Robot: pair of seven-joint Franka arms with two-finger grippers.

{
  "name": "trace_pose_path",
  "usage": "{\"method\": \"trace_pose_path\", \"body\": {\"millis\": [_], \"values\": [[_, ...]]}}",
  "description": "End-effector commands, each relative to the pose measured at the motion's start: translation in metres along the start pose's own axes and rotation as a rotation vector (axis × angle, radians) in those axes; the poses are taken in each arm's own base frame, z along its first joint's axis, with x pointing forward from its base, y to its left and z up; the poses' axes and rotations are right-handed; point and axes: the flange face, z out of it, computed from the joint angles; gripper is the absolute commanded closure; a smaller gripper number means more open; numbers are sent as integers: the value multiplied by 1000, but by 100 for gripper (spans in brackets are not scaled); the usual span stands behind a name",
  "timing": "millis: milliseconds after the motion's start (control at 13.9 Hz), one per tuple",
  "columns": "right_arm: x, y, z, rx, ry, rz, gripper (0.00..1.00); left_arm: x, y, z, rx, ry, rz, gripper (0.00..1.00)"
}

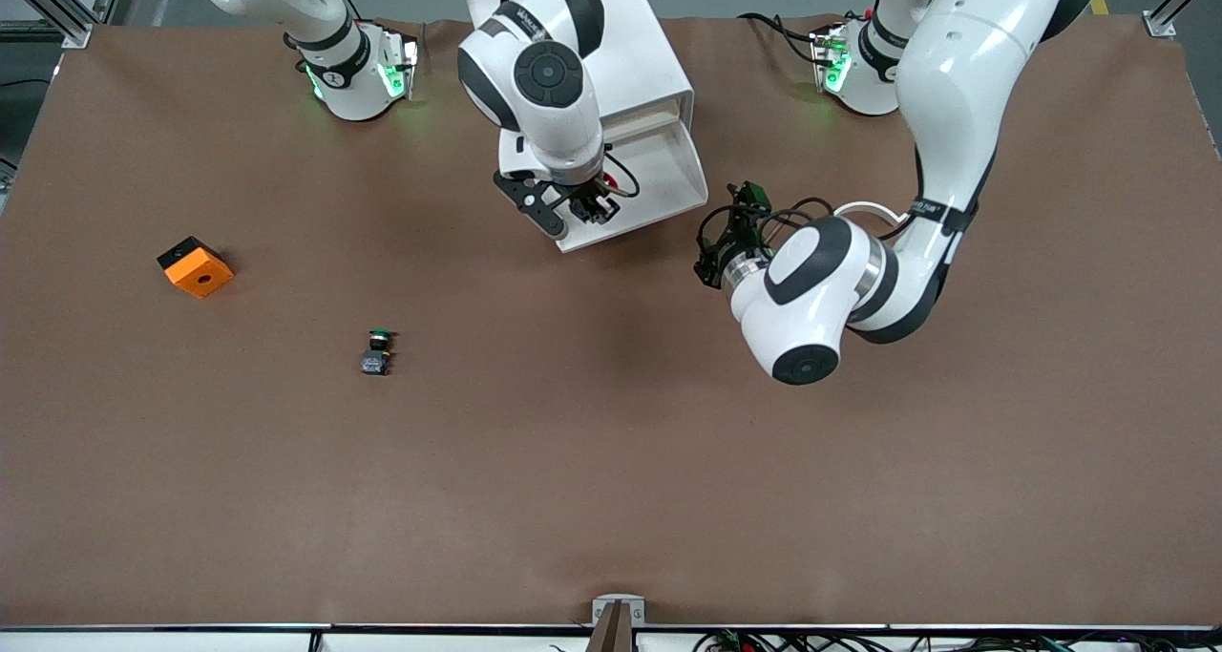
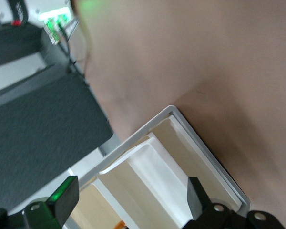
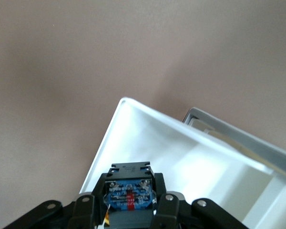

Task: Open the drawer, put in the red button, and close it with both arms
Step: 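Carry the red button with the right gripper over the open drawer, then release the red button into the drawer and withdraw the right gripper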

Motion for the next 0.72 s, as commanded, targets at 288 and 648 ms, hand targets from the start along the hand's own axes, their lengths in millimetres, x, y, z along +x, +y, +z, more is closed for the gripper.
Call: {"method": "trace_pose_path", "body": {"millis": [288,648], "values": [[-22,-10,21,28,3,46,1,-20,-35,-28,-186,187,324,0],[-30,-19,-1,65,0,23,0,-31,-26,-9,-332,387,513,0]]}}
